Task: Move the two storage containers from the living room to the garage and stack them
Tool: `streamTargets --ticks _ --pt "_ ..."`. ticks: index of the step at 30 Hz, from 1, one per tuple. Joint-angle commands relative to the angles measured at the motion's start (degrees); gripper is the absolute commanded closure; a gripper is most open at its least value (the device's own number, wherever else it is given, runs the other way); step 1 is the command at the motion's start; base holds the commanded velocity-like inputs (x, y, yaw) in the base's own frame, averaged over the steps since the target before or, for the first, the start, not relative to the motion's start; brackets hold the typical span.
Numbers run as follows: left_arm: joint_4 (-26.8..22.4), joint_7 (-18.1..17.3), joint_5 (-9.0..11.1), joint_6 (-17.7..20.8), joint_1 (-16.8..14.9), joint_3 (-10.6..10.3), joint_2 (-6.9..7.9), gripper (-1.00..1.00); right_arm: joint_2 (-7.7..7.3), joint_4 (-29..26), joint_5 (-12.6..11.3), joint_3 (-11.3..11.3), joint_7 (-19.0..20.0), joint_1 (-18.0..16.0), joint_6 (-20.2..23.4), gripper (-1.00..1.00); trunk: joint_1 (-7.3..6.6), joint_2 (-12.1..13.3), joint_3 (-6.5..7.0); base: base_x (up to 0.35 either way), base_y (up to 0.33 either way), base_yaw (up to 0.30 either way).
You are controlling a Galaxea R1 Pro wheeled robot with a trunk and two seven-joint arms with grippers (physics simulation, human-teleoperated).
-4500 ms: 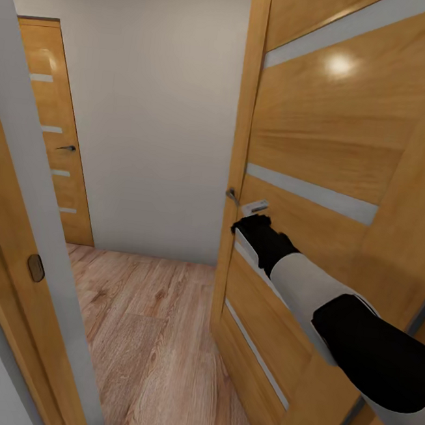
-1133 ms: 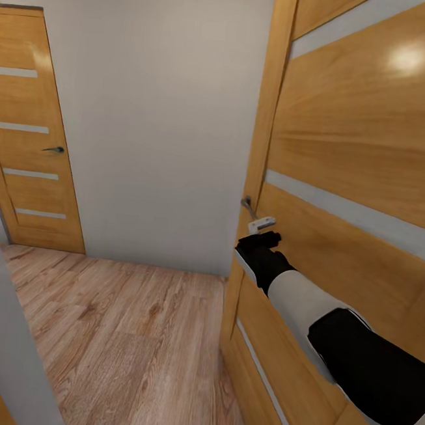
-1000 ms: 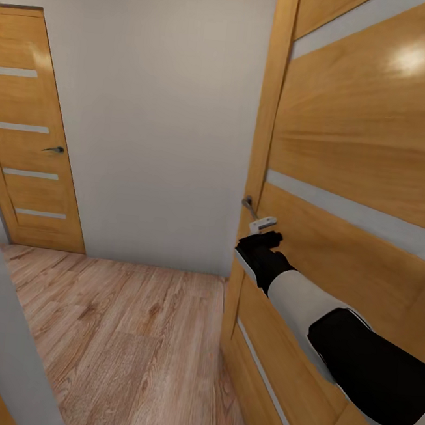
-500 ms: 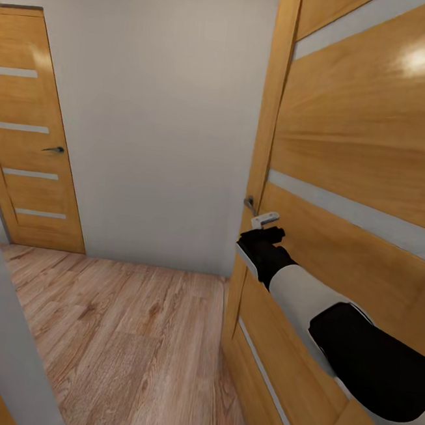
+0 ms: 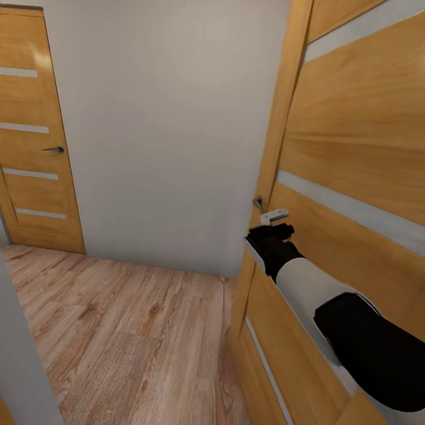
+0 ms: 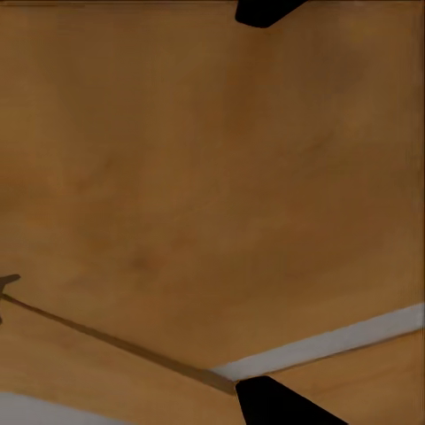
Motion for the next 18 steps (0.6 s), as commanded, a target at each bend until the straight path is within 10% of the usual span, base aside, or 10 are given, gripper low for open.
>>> streamTargets --ticks 1,18 --pt "0.0 0.0 0.1 -0.1 0.0 0.0 0.01 -1.00 -0.21 0.6 0.5 0.4 -0.5 -0.3 0.9 -1.00 0.00 0.0 -0.06 0.000 0.000 0.000" --pt "0.0 0.0 0.0 -0.1 0.0 0.0 0.01 -1.00 -5.39 1.6 -2.4 0.3 -0.4 -2.4 0.7 -1.00 0.00 0.0 -0.06 0.000 0.000 0.000"
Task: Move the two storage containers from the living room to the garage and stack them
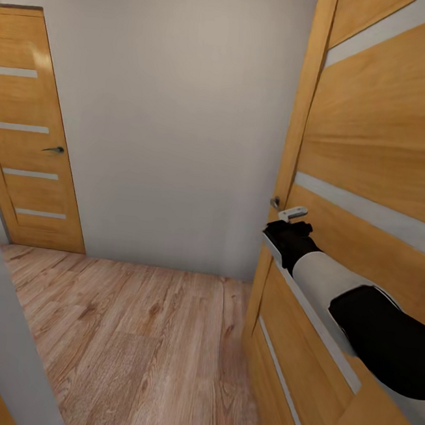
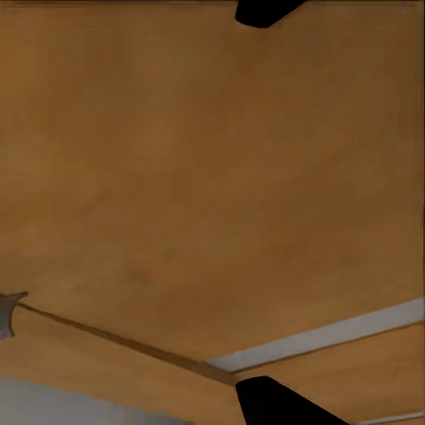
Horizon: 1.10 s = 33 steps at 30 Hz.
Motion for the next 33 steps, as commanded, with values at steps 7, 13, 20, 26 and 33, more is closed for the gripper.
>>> streamTargets --ticks 7,13,20,26,33 --pt "0.0 0.0 0.0 -0.1 0.0 0.0 0.01 -1.00 -2.97 0.0 0.4 0.5 -0.3 -0.3 1.0 -1.00 0.00 0.0 -0.06 0.000 0.000 0.000" --pt "0.0 0.0 0.0 -0.1 0.0 0.0 0.01 -1.00 -4.19 0.3 -0.8 0.5 -0.2 -1.4 1.0 -1.00 0.00 0.0 -0.06 0.000 0.000 0.000" --pt "0.0 0.0 0.0 -0.1 0.0 0.0 0.01 -1.00 -5.09 0.3 -1.3 0.5 -0.2 -1.6 1.0 -1.00 0.00 0.0 -0.06 0.000 0.000 0.000" --pt "0.0 0.0 0.0 -0.1 0.0 0.0 0.01 -1.00 -5.13 0.3 -1.3 0.5 -0.2 -1.6 1.0 -1.00 0.00 0.0 -0.06 0.000 0.000 0.000" --pt "0.0 0.0 0.0 -0.1 0.0 0.0 0.01 -1.00 -5.13 0.3 -1.3 0.5 -0.2 -1.7 1.0 -1.00 0.00 0.0 -0.06 0.000 0.000 0.000"
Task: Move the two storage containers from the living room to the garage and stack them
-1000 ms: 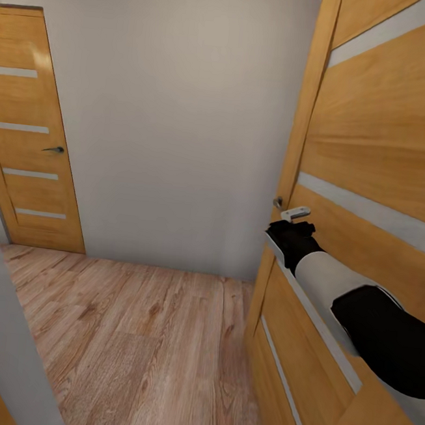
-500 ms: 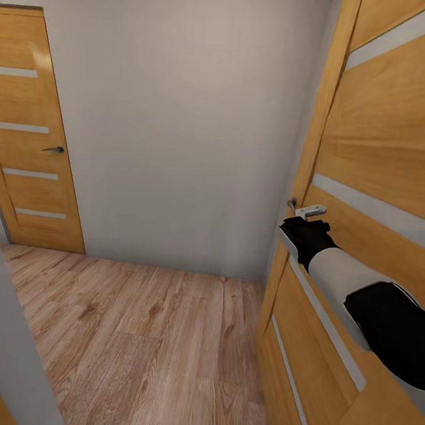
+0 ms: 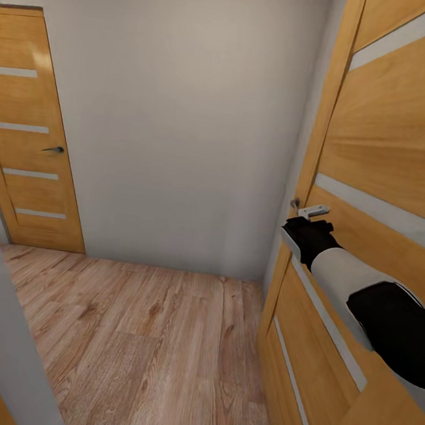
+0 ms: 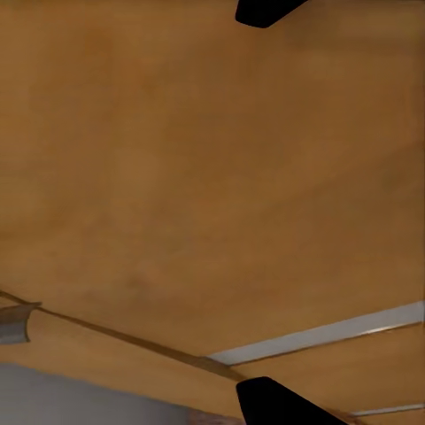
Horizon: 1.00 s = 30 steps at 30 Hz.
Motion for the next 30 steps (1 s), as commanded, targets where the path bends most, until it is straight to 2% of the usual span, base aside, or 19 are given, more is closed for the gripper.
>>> streamTargets --ticks 1,8,15,23,26,30 --pt "0.0 0.0 0.0 -0.1 0.0 0.0 0.01 -1.00 -0.10 -0.1 0.4 0.7 -0.5 -0.1 0.9 -1.00 0.00 0.0 -0.06 0.000 0.000 0.000" --pt "0.0 0.0 0.0 -0.1 0.0 0.0 0.01 -1.00 -0.07 0.0 0.4 0.7 -0.5 -0.6 0.9 -1.00 0.00 0.0 -0.06 0.000 0.000 0.000" --pt "0.0 0.0 0.0 -0.1 0.0 0.0 0.01 -1.00 1.22 -0.2 0.4 0.7 -0.4 -0.6 0.8 -1.00 0.00 0.0 -0.06 0.000 0.000 0.000" --pt "0.0 -0.1 0.0 -0.1 0.0 0.0 0.01 -1.00 5.91 -0.8 0.5 0.5 -0.4 -0.6 0.6 -1.00 0.00 0.0 -0.06 0.000 0.000 0.000" --pt "0.0 -0.1 0.0 -0.1 0.0 0.0 0.01 -1.00 6.92 -1.0 0.4 0.4 -0.4 -0.6 0.6 -1.00 0.00 0.0 -0.06 0.000 0.000 0.000" --pt "0.0 0.0 0.0 -0.1 0.0 0.0 0.01 -1.00 9.38 -1.1 -0.1 -0.1 0.1 -0.6 -0.2 -1.00 0.00 0.0 -0.06 0.000 0.000 0.000"
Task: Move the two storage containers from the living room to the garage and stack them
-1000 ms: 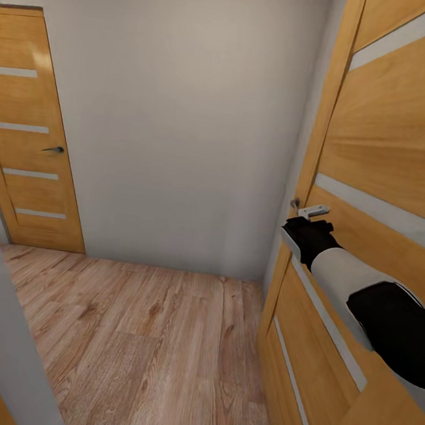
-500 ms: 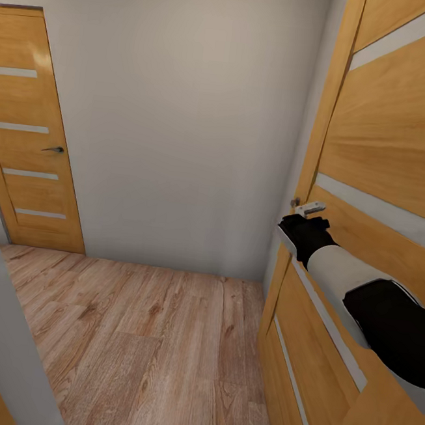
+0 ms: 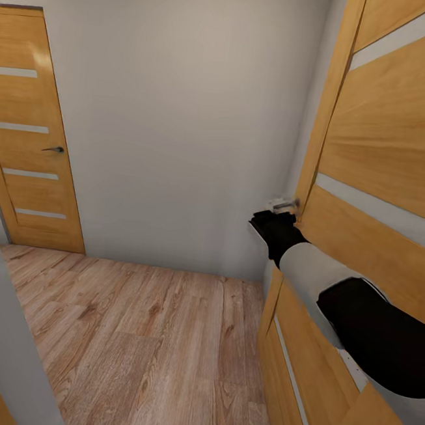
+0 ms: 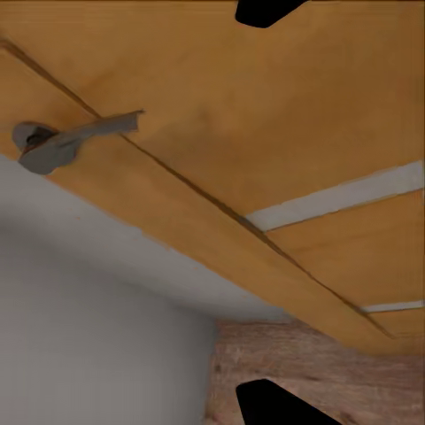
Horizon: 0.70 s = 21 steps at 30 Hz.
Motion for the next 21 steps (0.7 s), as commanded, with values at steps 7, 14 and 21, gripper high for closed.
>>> streamTargets --ticks 7,14,21 --pt "0.0 0.0 0.0 -0.1 0.0 0.0 0.02 -1.00 1.39 -0.1 -3.1 0.2 5.0 0.0 -1.0 -1.00 0.00 0.0 -0.06 0.000 0.000 0.000" --pt "0.0 0.0 0.0 -0.1 0.0 0.0 0.02 -1.00 1.39 0.0 -3.3 0.2 5.5 0.1 -1.0 -1.00 0.00 0.0 -0.06 0.000 0.000 0.000" --pt "0.0 0.2 0.1 -0.1 0.0 0.0 0.01 -1.00 1.39 0.0 -3.3 0.3 5.5 0.1 -1.0 -1.00 0.00 0.0 -0.06 0.000 0.000 0.000"
